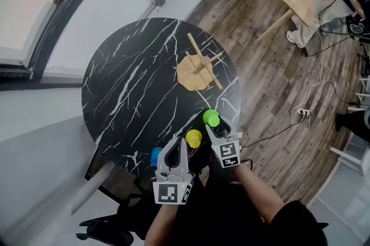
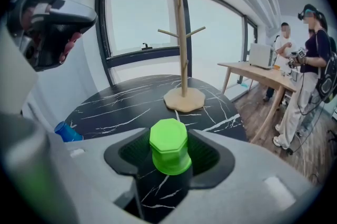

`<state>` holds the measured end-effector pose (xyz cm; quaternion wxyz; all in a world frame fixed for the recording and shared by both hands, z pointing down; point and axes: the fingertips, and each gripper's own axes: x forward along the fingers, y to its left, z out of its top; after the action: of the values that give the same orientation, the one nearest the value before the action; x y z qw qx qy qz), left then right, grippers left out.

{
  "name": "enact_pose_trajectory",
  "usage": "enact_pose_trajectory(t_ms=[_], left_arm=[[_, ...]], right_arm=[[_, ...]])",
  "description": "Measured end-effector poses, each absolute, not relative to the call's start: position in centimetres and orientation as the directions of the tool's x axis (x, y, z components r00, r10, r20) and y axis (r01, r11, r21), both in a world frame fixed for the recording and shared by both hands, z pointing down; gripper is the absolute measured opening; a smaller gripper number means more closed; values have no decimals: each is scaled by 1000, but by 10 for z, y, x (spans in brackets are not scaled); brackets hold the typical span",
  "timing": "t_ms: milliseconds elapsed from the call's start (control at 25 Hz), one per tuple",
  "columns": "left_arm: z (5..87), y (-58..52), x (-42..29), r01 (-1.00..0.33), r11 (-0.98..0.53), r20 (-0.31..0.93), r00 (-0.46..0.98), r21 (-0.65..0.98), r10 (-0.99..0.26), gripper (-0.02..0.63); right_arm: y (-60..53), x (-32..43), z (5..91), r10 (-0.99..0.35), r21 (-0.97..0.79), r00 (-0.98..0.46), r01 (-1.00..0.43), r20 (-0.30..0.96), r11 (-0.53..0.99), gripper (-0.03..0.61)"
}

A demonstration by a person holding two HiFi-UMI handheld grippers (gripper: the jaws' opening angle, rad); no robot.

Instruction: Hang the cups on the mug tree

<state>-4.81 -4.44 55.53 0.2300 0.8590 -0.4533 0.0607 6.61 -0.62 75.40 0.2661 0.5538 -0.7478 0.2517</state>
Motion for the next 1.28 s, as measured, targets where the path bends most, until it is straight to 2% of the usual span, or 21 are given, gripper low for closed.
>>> enact_pose_trajectory(t_ms=[480, 1280], left_arm=[[522, -34, -53, -810, -483, 285, 575, 333, -767, -2], [440, -17, -68, -808, -514, 185, 573, 288, -798, -2]], right_arm=[[-5, 78, 704, -737, -82, -213, -974, 641, 210, 218], [-1, 88, 586, -822, -69, -231, -971, 520, 229, 218]])
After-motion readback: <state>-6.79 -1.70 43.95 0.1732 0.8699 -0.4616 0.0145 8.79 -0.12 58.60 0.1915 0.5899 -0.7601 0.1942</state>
